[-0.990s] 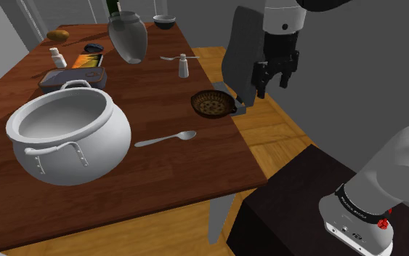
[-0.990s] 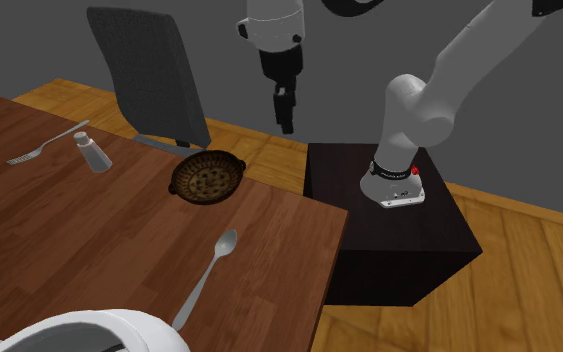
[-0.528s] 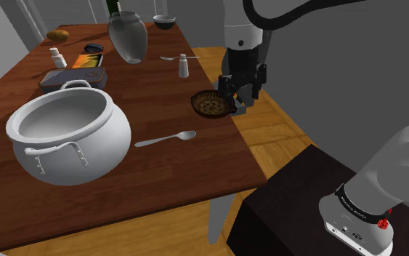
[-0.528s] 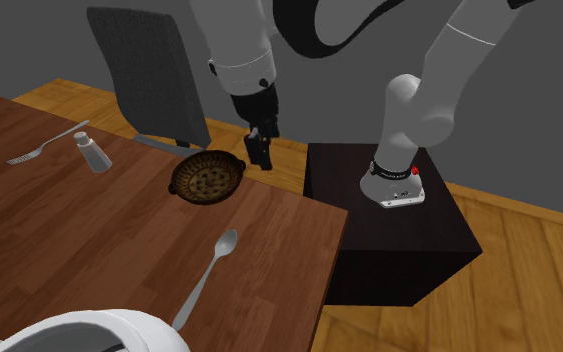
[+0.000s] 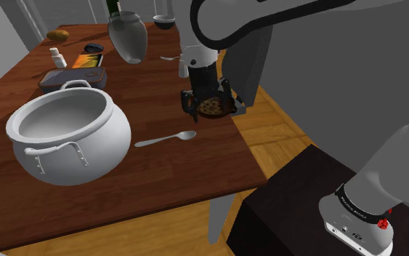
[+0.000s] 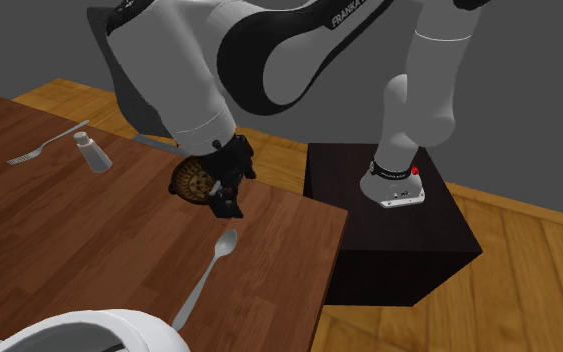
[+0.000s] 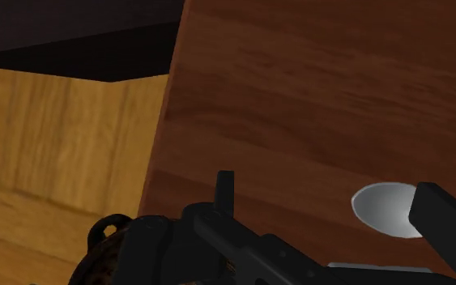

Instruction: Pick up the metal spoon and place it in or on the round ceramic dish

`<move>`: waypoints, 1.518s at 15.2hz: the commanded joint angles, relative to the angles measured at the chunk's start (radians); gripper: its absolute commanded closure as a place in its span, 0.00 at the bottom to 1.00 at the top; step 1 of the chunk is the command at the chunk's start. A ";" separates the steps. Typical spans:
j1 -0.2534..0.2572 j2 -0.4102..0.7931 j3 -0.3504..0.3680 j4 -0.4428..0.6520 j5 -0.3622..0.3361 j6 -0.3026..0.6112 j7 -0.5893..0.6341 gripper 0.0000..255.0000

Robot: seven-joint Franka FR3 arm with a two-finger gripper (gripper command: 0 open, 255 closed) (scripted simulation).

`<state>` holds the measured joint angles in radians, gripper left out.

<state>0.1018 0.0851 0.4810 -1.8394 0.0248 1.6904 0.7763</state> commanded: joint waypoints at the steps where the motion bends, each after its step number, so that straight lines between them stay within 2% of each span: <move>1: 0.025 0.086 0.014 0.069 -0.025 -0.001 0.063 0.00; 6: 0.097 0.290 0.015 0.265 -0.089 -0.031 0.172 0.00; 13: 0.091 0.280 0.013 0.152 -0.087 0.074 0.171 0.00; 21: 0.091 0.280 0.013 0.152 -0.087 0.074 0.171 0.00; 22: 0.091 0.280 0.013 0.152 -0.087 0.074 0.171 1.00; 23: 0.091 0.280 0.013 0.152 -0.087 0.074 0.171 1.00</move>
<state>0.1928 0.3654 0.4943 -1.6875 -0.0622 1.7641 0.9474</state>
